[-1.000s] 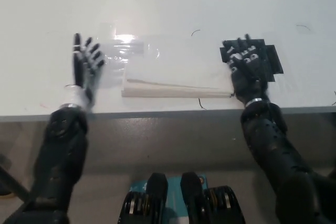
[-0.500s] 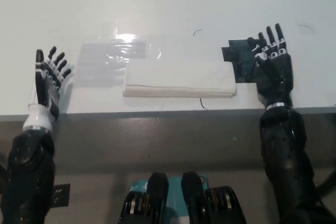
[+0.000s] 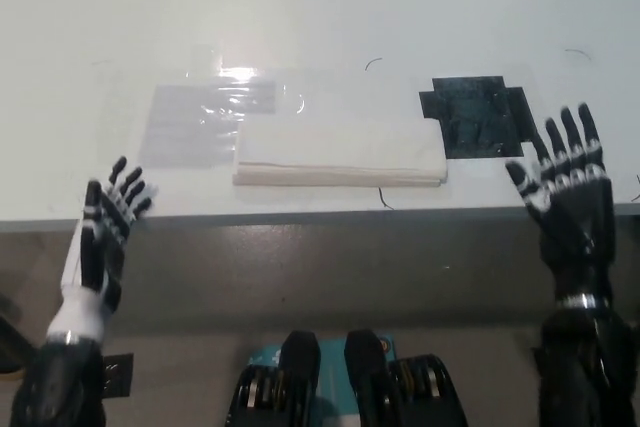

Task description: A stack of napkins is kept in the middle of the table close to the robot and the robot places both its hands sideways on the stack. Then it moves its hands away from each other while pressing down on the napkins to make them smooth

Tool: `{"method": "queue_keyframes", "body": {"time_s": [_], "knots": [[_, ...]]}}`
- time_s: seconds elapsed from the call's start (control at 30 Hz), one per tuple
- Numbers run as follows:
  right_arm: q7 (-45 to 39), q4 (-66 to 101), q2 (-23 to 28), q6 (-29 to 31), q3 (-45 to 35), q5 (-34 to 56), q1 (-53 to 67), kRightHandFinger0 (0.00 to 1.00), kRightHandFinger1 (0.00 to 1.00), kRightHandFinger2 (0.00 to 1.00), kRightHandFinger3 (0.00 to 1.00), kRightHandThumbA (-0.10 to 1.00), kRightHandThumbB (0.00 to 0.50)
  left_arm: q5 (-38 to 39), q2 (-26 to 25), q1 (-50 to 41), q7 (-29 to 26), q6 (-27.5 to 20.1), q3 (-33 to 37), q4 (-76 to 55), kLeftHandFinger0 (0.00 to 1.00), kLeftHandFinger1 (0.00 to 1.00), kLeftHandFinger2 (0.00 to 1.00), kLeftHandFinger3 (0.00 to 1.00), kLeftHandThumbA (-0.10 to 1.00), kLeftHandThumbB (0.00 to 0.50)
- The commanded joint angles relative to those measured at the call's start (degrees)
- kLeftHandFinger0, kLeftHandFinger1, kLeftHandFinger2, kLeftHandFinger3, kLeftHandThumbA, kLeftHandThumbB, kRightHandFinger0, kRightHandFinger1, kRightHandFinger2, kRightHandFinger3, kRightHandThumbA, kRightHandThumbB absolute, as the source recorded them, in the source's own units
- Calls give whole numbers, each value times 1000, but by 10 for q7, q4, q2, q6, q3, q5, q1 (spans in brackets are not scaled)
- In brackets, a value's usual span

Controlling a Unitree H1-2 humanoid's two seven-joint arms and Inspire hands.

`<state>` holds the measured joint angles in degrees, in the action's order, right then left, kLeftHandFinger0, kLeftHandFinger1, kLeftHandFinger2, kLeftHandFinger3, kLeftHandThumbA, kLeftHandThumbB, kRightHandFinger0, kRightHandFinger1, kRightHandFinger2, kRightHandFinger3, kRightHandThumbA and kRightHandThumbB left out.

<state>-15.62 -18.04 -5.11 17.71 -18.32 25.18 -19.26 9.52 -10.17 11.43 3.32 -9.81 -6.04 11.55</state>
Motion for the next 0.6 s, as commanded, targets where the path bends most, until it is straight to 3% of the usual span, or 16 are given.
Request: {"method": "queue_keyframes", "body": {"time_s": [0.0, 0.1, 0.2, 0.27, 0.37, 0.5, 0.57], "knots": [[-36, 365, -21, 39, 119, -219, 138, 1000, 1000, 1000, 1000, 1000, 210, -52, -18, -152, 70, -66, 78, -356, 1000, 1000, 1000, 1000, 1000, 328], [-39, 359, -10, 48, 127, -212, 161, 1000, 1000, 1000, 1000, 1000, 198, -64, -18, -190, 64, -66, 78, -376, 1000, 1000, 1000, 1000, 1000, 374], [-29, 348, -1, 57, 129, -235, 173, 1000, 1000, 1000, 1000, 1000, 212, -64, -19, -204, 61, -79, 80, -366, 1000, 1000, 1000, 1000, 1000, 337], [-29, 313, 8, 79, 135, -231, 177, 1000, 1000, 1000, 1000, 1000, 201, -56, -20, -211, 62, -88, 83, -333, 1000, 1000, 1000, 1000, 1000, 279], [-22, 285, 16, 75, 150, -215, 182, 1000, 1000, 1000, 1000, 1000, 217, -51, -24, -214, 63, -89, 86, -301, 1000, 1000, 1000, 1000, 1000, 265], [0, 253, 26, 80, 168, -221, 185, 1000, 1000, 1000, 1000, 1000, 198, -37, -24, -204, 61, -79, 87, -255, 1000, 1000, 1000, 1000, 1000, 247], [8, 226, 26, 87, 173, -218, 185, 1000, 1000, 1000, 1000, 1000, 161, -36, -23, -199, 57, -71, 84, -226, 1000, 1000, 1000, 1000, 1000, 265]]}}
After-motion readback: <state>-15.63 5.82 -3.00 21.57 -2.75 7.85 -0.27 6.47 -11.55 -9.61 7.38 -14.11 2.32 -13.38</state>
